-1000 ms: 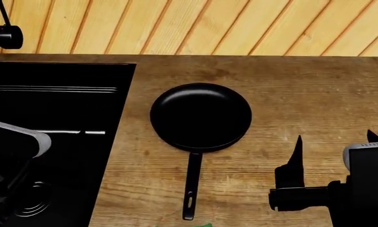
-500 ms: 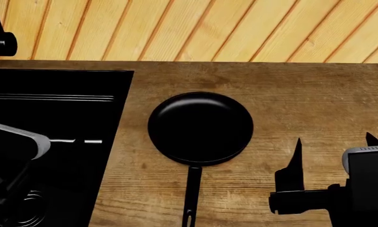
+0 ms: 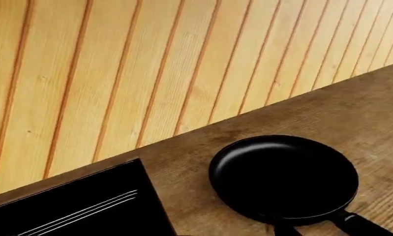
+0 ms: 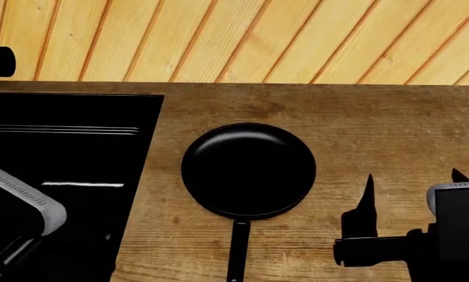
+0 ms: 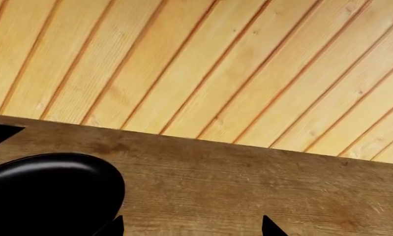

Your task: Pick the pan and sponge and place them into the sink. Then turn on the water.

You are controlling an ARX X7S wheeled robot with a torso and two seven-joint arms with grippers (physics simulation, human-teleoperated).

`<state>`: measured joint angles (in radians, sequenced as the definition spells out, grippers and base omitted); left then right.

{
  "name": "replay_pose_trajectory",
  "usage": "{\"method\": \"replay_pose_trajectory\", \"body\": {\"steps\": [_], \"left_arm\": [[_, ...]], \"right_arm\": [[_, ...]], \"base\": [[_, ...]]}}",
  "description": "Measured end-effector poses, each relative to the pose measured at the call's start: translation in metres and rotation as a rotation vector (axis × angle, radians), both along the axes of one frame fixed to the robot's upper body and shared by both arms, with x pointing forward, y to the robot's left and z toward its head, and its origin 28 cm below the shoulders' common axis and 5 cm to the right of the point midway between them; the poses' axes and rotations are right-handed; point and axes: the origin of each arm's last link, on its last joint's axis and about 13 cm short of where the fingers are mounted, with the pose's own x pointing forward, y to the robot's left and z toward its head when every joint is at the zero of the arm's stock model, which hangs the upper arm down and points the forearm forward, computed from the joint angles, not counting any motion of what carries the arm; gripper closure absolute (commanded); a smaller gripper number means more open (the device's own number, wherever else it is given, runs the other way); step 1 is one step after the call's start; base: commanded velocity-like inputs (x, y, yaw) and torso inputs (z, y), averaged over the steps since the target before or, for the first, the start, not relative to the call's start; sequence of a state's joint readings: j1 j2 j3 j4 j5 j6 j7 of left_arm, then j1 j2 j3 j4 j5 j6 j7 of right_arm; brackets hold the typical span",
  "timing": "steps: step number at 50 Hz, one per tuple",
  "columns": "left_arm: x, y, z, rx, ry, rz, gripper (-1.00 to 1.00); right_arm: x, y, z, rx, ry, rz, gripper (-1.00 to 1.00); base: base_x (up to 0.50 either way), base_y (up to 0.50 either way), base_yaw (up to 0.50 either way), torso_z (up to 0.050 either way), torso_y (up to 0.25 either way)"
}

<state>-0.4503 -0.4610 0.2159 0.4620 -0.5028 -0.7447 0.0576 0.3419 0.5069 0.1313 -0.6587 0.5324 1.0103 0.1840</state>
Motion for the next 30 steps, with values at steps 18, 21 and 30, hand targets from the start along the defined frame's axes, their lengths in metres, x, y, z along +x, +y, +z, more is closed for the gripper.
{"method": "replay_pose_trajectory", "body": {"steps": [18, 21, 30], "left_arm": [[-0.029, -0.015, 0.015, 0.133, -0.012, -0.440, -1.00], [-0.032, -0.019, 0.016, 0.152, -0.005, -0.484, -1.00], [-0.040, -0.028, 0.013, 0.204, 0.015, -0.589, -1.00]], "right_arm": [[0.004, 0.002, -0.004, 0.014, 0.034, 0.006, -1.00], [0.004, 0.003, -0.005, 0.016, 0.039, 0.009, -1.00], [0.006, 0.004, -0.007, 0.020, 0.052, 0.016, -1.00]], "base": [[0.00, 0.00, 0.00, 0.000, 0.000], [0.00, 0.00, 0.00, 0.000, 0.000], [0.00, 0.00, 0.00, 0.000, 0.000]]}}
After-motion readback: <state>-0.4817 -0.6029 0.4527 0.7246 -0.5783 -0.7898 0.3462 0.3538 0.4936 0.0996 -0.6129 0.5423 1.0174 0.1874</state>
